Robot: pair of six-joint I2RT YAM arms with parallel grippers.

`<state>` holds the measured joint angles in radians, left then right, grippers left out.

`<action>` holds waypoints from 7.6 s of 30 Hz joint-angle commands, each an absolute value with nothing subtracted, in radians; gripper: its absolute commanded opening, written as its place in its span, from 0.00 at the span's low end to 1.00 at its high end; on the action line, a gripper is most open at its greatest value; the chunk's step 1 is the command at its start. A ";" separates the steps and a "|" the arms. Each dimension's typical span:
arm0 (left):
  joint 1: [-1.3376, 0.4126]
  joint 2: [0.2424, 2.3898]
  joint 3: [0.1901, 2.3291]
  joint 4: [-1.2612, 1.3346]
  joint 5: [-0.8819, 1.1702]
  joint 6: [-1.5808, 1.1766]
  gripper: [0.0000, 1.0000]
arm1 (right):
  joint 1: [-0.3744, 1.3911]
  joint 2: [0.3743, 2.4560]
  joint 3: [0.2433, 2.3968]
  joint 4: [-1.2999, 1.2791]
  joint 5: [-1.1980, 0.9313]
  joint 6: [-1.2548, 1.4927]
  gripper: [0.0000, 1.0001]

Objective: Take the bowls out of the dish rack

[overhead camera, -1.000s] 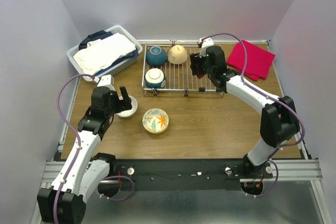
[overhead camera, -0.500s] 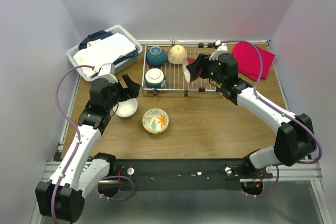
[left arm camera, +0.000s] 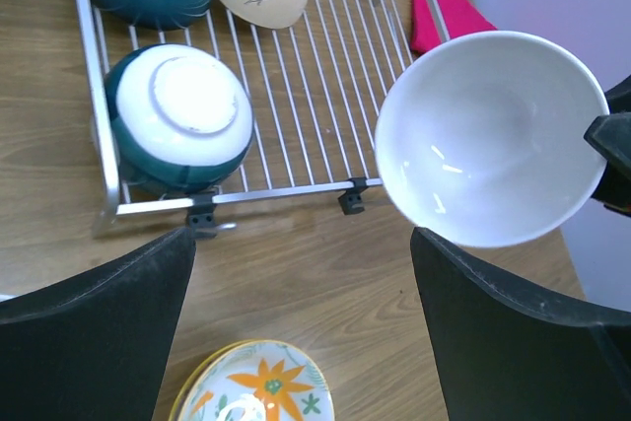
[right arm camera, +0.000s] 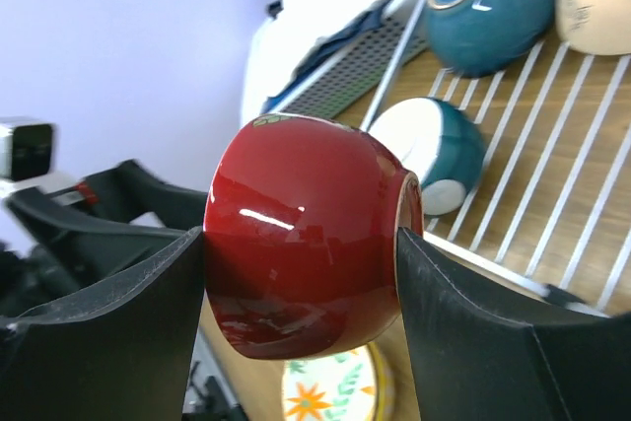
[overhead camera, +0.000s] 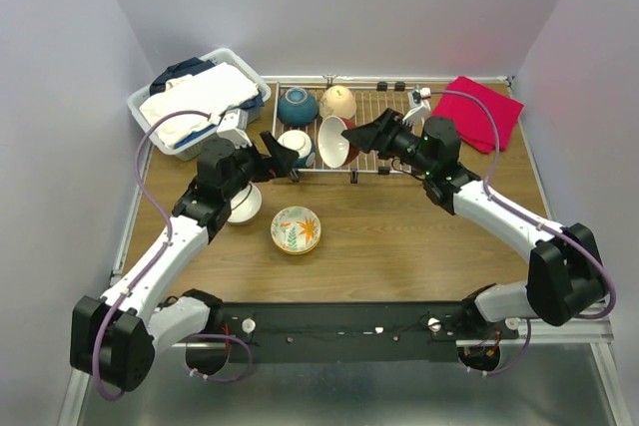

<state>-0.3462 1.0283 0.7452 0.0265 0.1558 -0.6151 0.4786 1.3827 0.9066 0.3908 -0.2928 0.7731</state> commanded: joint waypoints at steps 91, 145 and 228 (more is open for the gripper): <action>-0.017 1.025 0.738 -0.471 -0.006 -0.446 0.77 | 0.479 1.258 0.914 0.081 -0.325 0.347 1.00; -0.106 0.769 0.615 -0.428 -0.041 -0.357 0.95 | 0.540 2.167 1.626 0.112 0.067 -0.775 1.00; -0.225 0.716 0.603 -0.429 -0.058 -0.365 0.95 | 0.563 2.017 1.307 0.115 0.192 -0.727 0.60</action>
